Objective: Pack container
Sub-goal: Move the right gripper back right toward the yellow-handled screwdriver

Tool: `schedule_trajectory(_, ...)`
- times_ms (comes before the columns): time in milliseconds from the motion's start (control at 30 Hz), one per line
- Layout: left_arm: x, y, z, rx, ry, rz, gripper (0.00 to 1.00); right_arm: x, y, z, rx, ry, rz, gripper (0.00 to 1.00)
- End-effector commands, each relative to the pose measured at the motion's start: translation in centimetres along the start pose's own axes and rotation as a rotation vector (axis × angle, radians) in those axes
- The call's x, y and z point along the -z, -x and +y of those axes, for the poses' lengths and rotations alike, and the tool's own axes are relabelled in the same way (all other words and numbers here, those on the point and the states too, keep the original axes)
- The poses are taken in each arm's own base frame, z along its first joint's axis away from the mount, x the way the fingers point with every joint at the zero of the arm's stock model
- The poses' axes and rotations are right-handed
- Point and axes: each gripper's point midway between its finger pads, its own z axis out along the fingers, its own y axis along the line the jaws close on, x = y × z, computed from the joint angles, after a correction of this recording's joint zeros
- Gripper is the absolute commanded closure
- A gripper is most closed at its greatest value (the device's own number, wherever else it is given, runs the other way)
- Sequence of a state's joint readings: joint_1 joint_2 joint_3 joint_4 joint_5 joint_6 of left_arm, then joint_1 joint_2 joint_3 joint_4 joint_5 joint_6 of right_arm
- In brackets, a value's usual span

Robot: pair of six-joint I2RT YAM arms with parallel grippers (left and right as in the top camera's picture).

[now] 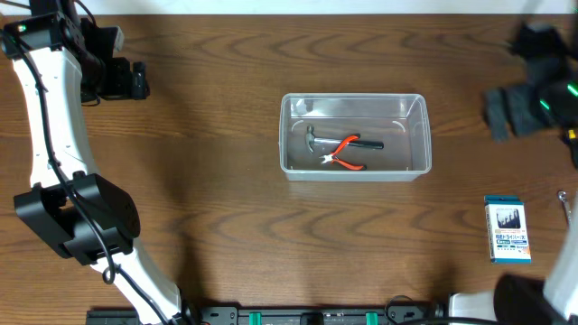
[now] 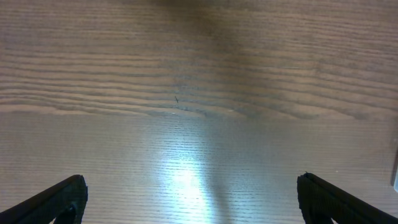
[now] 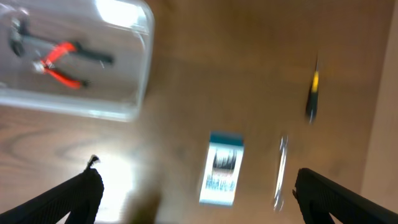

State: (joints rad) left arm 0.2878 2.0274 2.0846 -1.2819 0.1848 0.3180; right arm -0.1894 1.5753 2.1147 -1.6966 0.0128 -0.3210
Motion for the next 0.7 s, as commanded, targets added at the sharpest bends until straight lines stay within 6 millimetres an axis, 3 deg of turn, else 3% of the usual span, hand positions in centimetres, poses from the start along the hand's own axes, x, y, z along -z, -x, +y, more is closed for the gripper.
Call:
schedule_trajectory(0,-0.6,-0.3,-0.1,0.008,-0.017,0.018,0.02,-2.6,-4.1,-1.7,-0.172,0.061,0.119,0.01)
schedule_trajectory(133,-0.6,-0.3,-0.1,0.008,-0.017,0.018,0.02,-4.6,-7.0,-4.9,-0.337,0.046,0.185,0.01)
schedule_trajectory(300,-0.6,-0.3,-0.1,0.008,-0.017,0.018,0.02,-6.4,-5.6,-9.8,-0.441,-0.001,0.075,0.01)
schedule_trajectory(367,-0.6,-0.3,-0.1,0.008,-0.017,0.018,0.02,-7.1,-4.4,-12.0,-0.396,-0.039,0.013,0.01)
schedule_trajectory(500,-0.6,-0.3,-0.1,0.008,-0.017,0.018,0.02,-8.8,-2.5,-14.3,-0.110,-0.085,-0.034,0.01)
schedule_trajectory(667,-0.6,-0.3,-0.1,0.008,-0.017,0.018,0.02,-11.3,-0.6,-17.0,-0.015,-0.147,-0.062,0.01)
